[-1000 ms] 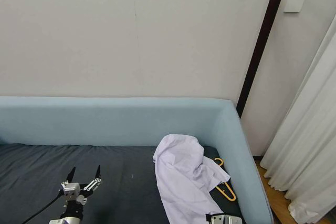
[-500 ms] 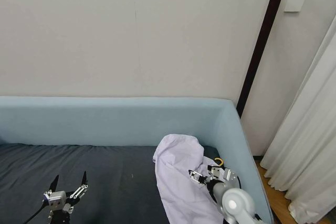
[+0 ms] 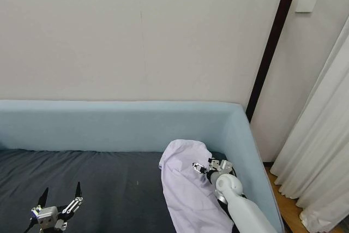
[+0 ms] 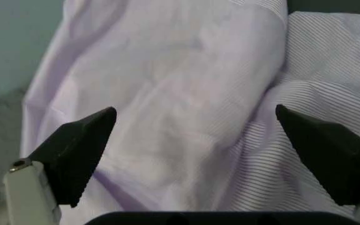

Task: Pick up the clothes from the sofa and hang them on the clothes hanger.

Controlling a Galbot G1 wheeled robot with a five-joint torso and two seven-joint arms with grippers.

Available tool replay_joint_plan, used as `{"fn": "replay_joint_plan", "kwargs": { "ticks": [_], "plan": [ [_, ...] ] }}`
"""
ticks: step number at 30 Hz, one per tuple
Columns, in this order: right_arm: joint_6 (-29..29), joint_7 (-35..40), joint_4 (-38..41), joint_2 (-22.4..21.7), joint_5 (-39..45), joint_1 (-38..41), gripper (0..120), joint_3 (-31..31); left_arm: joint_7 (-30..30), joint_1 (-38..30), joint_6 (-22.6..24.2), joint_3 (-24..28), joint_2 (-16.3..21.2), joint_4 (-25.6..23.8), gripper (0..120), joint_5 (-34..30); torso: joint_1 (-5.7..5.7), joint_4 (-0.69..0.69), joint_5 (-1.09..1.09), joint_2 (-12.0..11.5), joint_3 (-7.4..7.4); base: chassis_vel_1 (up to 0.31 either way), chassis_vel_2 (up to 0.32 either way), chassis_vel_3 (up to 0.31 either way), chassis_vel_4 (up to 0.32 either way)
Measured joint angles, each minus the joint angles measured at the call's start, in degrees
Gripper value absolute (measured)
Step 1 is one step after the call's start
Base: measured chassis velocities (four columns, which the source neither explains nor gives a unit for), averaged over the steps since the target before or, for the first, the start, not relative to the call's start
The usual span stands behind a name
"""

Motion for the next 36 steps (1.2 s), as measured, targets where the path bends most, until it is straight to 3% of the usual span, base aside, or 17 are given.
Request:
{"fn": "replay_joint_plan", "kwargs": {
  "ticks": [15,26,31,36],
  "plan": [
    [0.43,-3.42,-4.09,1.26,-5.1,-0.06,43,0.51,-0.29,0.52,-1.07,0.72,-2.6,-0.61,100,1.75,0.0,0.02,0.0,0.0,0.0,0.0,0.0,0.0,0.0],
    [2.24,-4.12,-3.84,1.82,-7.89,-0.93,3,-0.68,-0.56,0.1,-1.19,-1.87,-1.13,-0.66,100,-0.49,0.0,0.02,0.0,0.0,-0.01,0.0,0.0,0.0,0.0],
    [4.77,-4.41,-0.24,1.46,-7.15,-2.36,0,-1.04,-0.56,-0.83,-1.15,-1.9,-0.56,0.08,100,-1.22,0.0,0.03,0.0,0.01,0.0,0.0,0.0,0.0,0.0],
    [12.56,-6.41,7.02,-1.48,-7.05,-5.52,0,-2.13,-0.55,-2.17,-0.67,-2.06,0.96,0.83,100,-2.25,0.0,0.02,0.01,0.0,-0.01,0.0,0.0,0.0,0.0]
  ]
}}
